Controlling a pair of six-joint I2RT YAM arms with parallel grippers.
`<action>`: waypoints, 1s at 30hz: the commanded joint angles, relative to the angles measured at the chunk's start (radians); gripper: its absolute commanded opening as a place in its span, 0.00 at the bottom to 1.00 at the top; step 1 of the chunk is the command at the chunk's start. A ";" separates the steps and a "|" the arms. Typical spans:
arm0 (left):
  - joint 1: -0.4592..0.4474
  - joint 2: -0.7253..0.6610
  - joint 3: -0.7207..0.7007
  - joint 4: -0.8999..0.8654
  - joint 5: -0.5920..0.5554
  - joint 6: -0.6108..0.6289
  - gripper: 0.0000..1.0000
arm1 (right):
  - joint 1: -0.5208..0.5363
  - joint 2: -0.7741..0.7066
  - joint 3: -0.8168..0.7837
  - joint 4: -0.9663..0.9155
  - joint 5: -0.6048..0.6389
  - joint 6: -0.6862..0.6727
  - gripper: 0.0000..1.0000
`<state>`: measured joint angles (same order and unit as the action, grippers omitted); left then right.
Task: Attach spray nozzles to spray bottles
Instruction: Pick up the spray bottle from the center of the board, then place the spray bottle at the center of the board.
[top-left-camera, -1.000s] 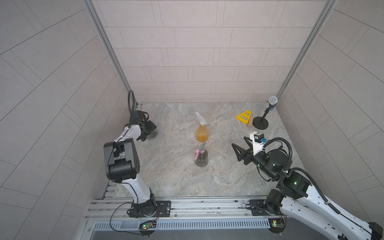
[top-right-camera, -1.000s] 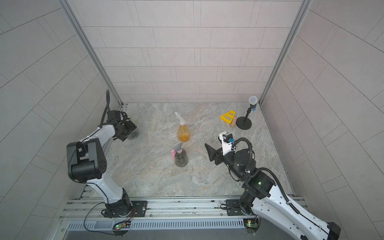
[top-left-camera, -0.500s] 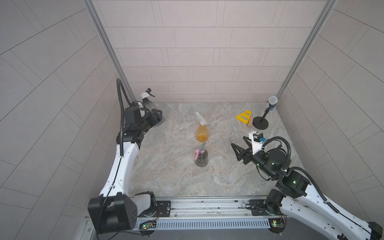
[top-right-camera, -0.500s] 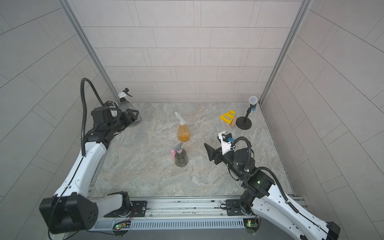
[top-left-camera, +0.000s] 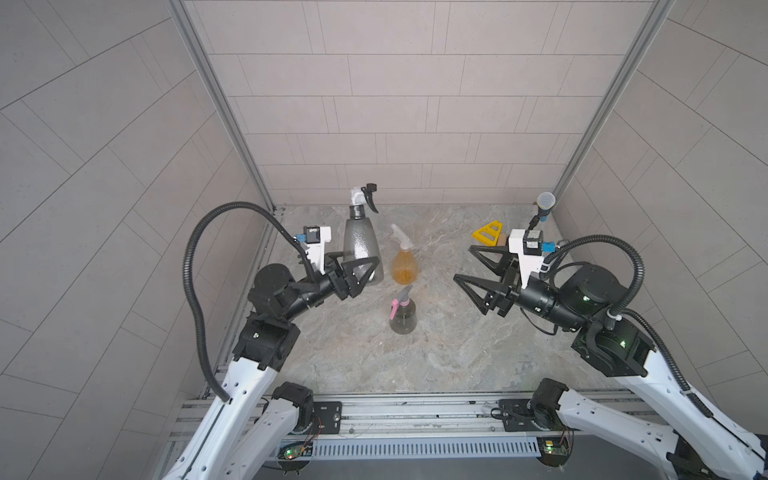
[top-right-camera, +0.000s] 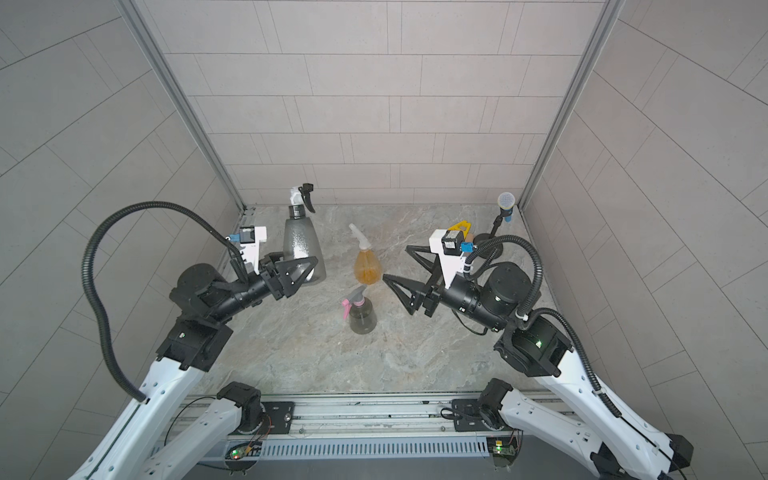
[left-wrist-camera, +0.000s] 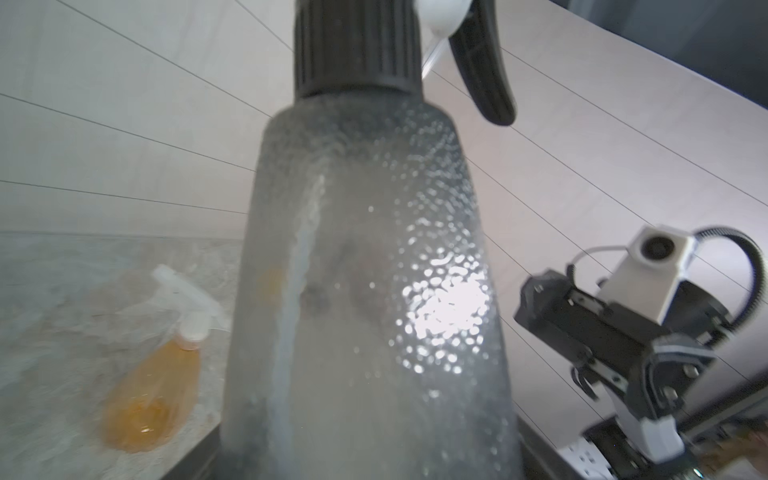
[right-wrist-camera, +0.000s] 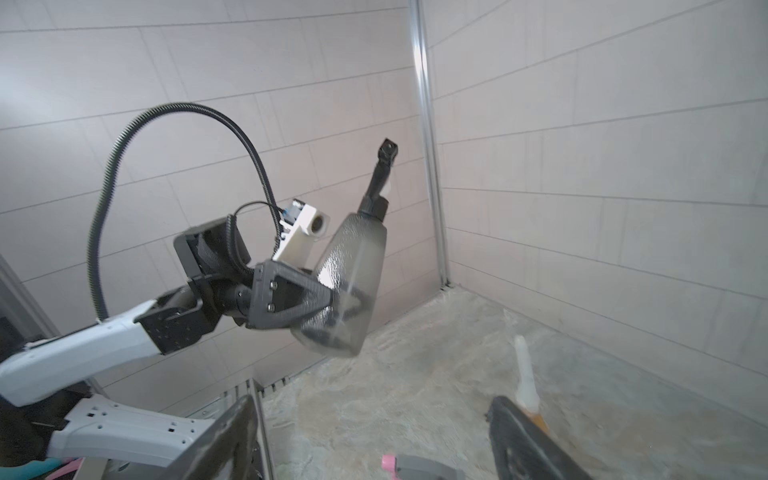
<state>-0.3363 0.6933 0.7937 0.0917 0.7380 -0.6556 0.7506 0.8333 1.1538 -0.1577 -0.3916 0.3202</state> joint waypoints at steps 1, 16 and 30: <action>-0.048 -0.057 -0.022 0.076 0.035 0.022 0.85 | -0.004 0.105 0.125 -0.095 -0.073 0.034 0.89; -0.121 -0.157 -0.014 -0.197 0.004 0.195 0.84 | 0.063 0.455 0.566 -0.249 -0.097 0.119 0.89; -0.160 -0.185 0.022 -0.354 -0.038 0.311 0.84 | 0.152 0.626 0.745 -0.400 -0.085 0.134 0.76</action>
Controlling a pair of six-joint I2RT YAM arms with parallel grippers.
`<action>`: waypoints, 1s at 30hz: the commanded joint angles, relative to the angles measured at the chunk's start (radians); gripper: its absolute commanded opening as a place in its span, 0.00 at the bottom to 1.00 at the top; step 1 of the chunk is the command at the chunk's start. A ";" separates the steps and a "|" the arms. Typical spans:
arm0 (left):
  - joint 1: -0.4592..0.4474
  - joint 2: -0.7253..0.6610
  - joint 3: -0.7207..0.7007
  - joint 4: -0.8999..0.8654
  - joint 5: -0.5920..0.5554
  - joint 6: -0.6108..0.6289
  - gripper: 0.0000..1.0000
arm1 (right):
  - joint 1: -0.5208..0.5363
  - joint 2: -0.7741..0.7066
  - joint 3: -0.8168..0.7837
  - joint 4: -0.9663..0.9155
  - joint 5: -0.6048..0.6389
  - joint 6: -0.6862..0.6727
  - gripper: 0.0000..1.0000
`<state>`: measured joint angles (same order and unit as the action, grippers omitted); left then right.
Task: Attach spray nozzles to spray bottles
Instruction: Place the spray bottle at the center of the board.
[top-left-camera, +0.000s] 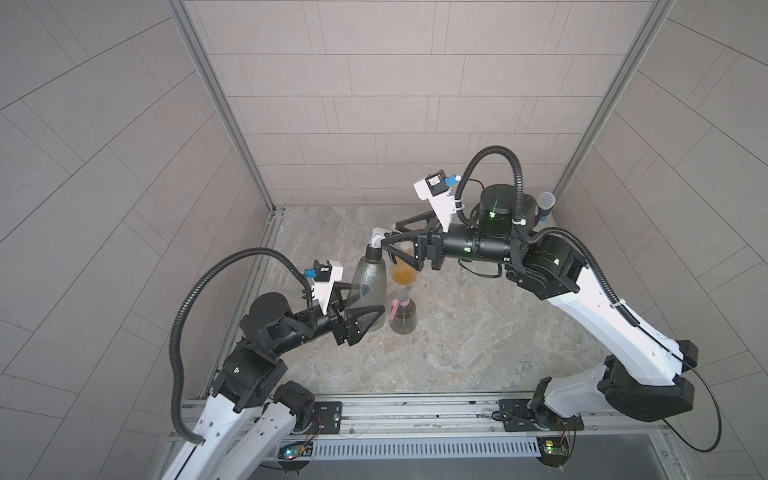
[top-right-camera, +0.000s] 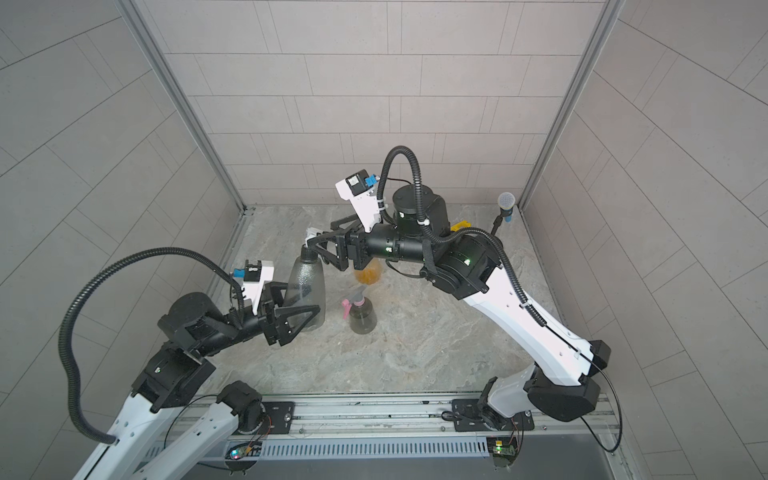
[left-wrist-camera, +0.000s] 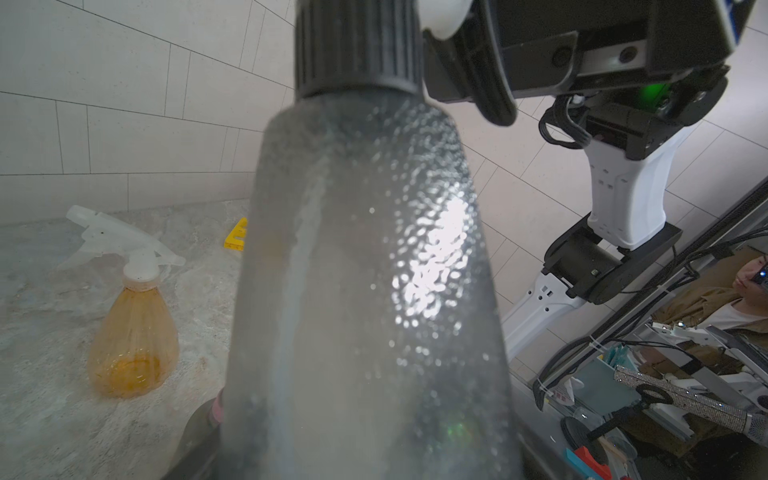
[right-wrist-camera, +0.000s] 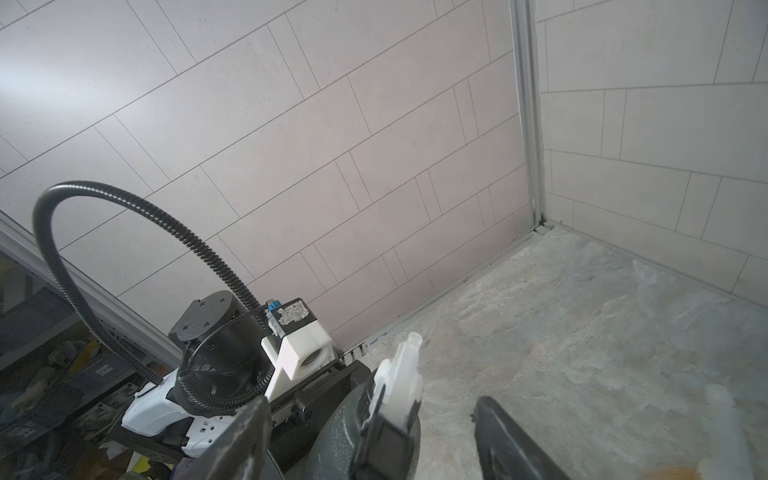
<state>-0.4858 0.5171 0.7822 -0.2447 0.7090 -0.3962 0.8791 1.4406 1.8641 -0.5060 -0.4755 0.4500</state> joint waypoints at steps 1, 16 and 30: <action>-0.014 -0.009 0.035 -0.027 -0.012 0.061 0.84 | 0.031 0.037 0.055 -0.075 0.007 0.003 0.74; -0.025 -0.016 0.036 -0.076 -0.034 0.106 0.87 | 0.066 0.098 0.084 -0.100 0.099 0.001 0.27; -0.027 -0.078 0.058 -0.063 -0.131 0.067 1.00 | 0.066 0.008 0.000 -0.037 0.179 -0.052 0.00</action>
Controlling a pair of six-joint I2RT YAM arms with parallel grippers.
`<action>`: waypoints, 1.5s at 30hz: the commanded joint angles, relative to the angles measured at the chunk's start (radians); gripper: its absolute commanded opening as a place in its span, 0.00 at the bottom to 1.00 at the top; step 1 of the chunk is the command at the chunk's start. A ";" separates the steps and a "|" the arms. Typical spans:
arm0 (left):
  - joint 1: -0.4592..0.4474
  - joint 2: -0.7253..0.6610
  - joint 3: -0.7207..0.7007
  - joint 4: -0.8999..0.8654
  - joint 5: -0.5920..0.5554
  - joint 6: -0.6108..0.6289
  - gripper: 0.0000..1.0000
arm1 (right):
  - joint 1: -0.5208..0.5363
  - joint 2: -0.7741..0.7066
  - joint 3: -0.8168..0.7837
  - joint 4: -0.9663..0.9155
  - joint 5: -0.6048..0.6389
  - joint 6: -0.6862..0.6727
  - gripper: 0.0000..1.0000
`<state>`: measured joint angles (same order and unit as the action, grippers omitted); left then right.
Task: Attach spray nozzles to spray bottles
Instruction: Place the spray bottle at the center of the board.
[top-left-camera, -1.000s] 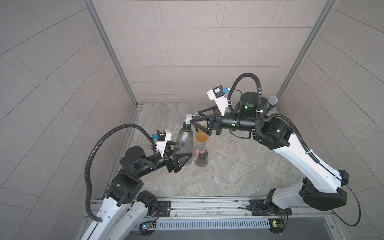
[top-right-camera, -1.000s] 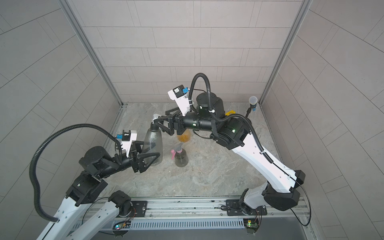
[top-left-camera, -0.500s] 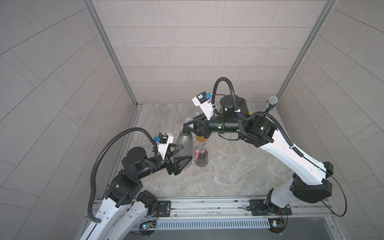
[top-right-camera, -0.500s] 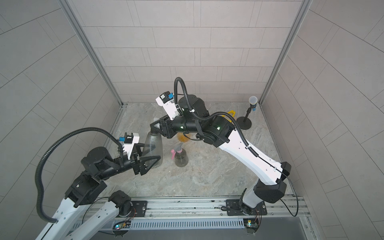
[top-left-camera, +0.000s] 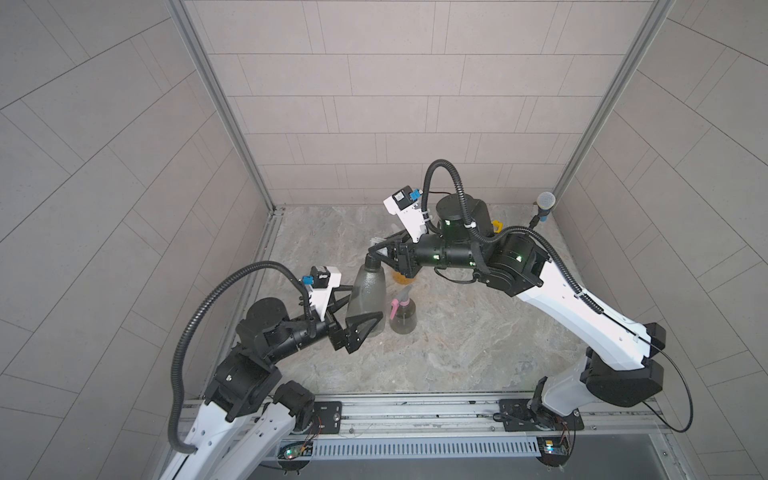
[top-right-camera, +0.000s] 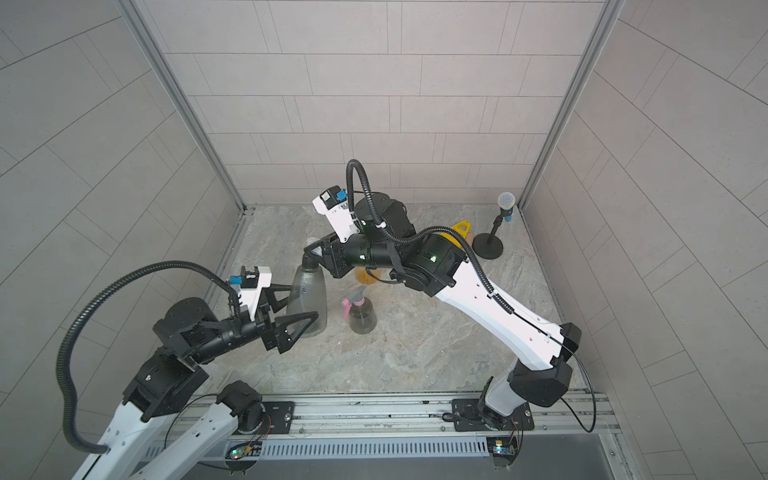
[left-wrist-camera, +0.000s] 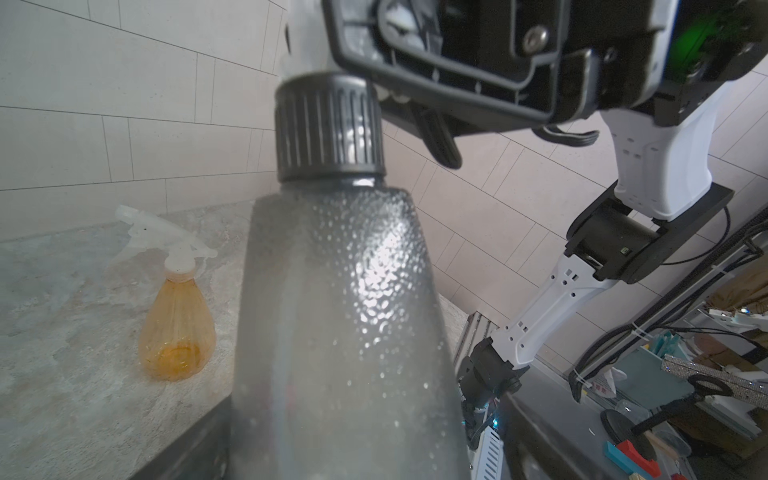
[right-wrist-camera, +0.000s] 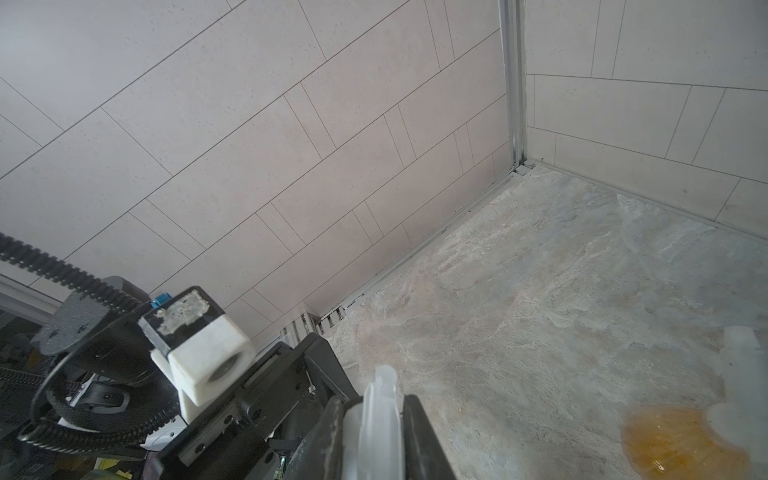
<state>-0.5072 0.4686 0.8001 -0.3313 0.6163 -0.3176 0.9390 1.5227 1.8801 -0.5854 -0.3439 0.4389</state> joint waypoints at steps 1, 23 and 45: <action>-0.005 -0.044 0.047 0.020 -0.067 -0.015 1.00 | 0.005 -0.101 -0.033 0.050 0.065 -0.051 0.00; -0.004 -0.263 0.079 -0.111 -0.582 0.054 1.00 | -0.008 -0.639 -0.935 0.501 0.882 -0.439 0.00; -0.004 -0.259 0.043 -0.107 -0.598 0.040 1.00 | -0.084 -0.217 -1.293 1.287 0.843 -0.453 0.00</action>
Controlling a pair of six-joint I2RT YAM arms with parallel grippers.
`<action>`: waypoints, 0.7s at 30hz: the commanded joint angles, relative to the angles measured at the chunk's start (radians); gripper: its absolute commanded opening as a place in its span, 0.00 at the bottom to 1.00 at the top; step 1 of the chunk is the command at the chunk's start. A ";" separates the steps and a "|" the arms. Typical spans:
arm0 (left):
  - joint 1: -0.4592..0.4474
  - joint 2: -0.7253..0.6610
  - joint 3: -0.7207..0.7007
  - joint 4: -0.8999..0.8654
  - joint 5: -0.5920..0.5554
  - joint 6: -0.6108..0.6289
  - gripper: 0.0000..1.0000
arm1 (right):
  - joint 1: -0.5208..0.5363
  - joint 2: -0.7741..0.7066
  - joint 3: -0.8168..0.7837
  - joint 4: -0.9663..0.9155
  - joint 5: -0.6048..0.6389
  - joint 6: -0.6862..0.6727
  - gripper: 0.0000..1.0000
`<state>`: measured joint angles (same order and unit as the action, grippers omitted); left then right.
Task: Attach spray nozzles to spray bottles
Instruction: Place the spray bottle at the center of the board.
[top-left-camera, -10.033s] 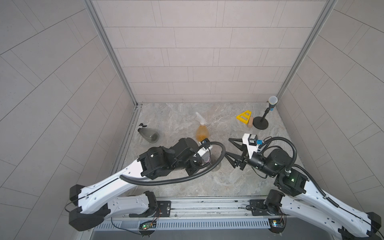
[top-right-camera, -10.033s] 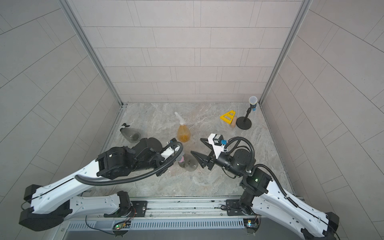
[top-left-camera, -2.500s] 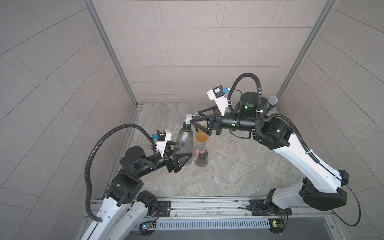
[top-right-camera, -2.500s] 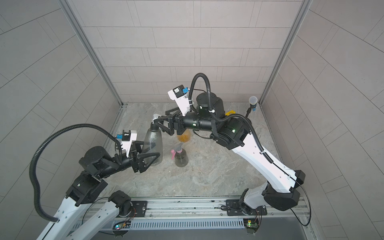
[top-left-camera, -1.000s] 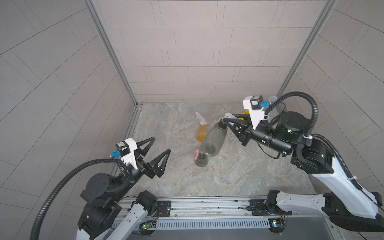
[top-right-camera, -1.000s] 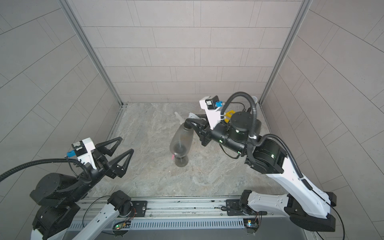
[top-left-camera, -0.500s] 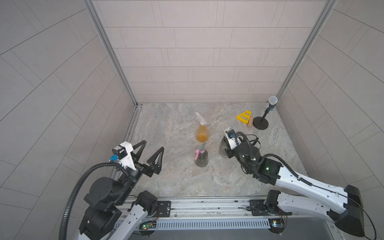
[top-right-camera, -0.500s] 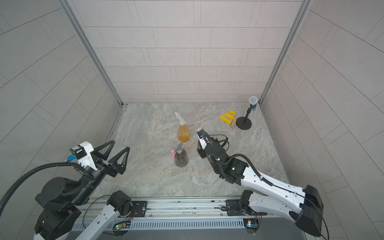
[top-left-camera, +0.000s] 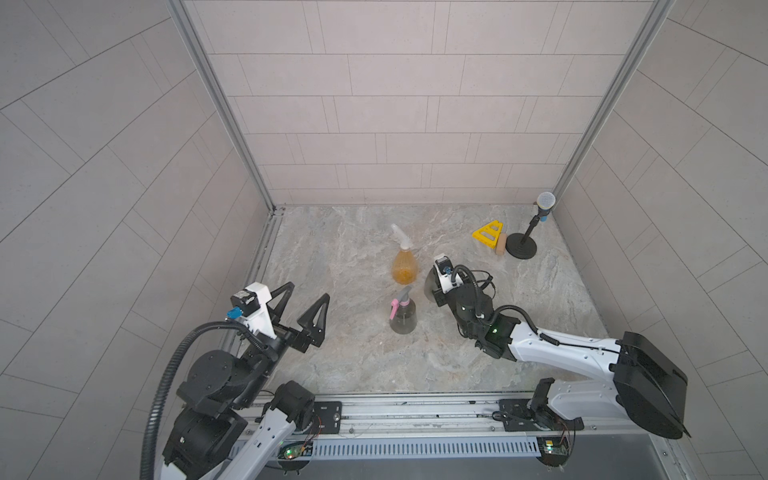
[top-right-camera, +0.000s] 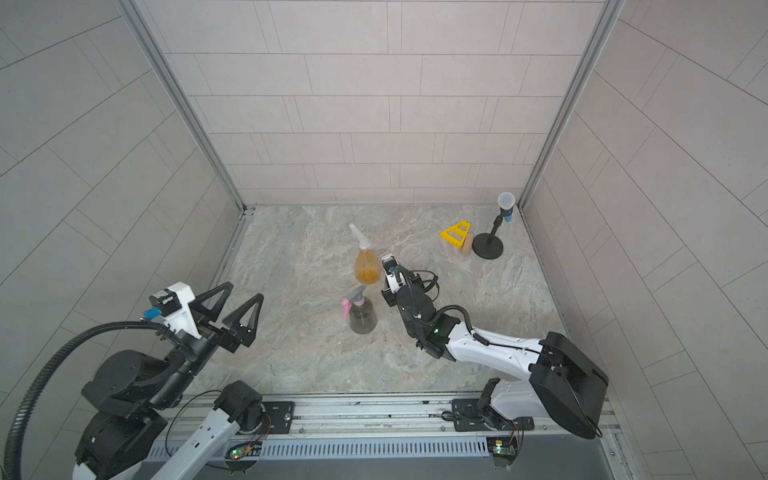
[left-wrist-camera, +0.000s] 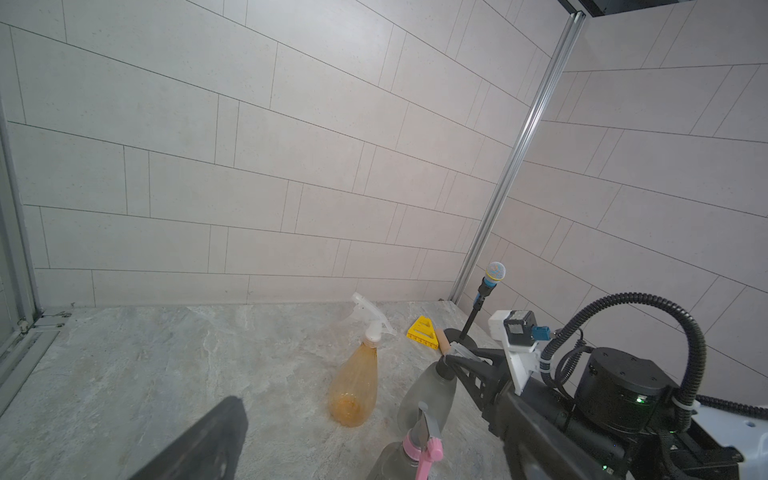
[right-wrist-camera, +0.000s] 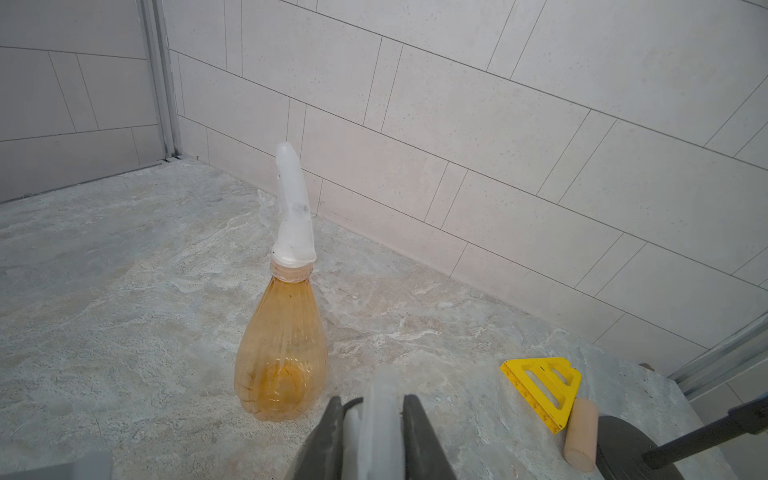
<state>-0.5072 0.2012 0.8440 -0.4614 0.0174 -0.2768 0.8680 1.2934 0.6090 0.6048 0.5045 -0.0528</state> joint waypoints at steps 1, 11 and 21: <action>-0.004 0.010 0.001 0.023 0.003 -0.001 1.00 | -0.017 0.018 -0.025 0.100 -0.011 0.046 0.00; -0.004 0.015 0.004 0.023 0.001 0.010 1.00 | -0.018 0.073 -0.087 0.145 -0.020 0.088 0.18; -0.004 0.021 -0.001 0.026 0.005 0.008 1.00 | -0.018 0.050 -0.091 0.125 -0.040 0.105 0.53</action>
<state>-0.5072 0.2142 0.8440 -0.4610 0.0181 -0.2756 0.8497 1.3621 0.5175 0.7216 0.4702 0.0364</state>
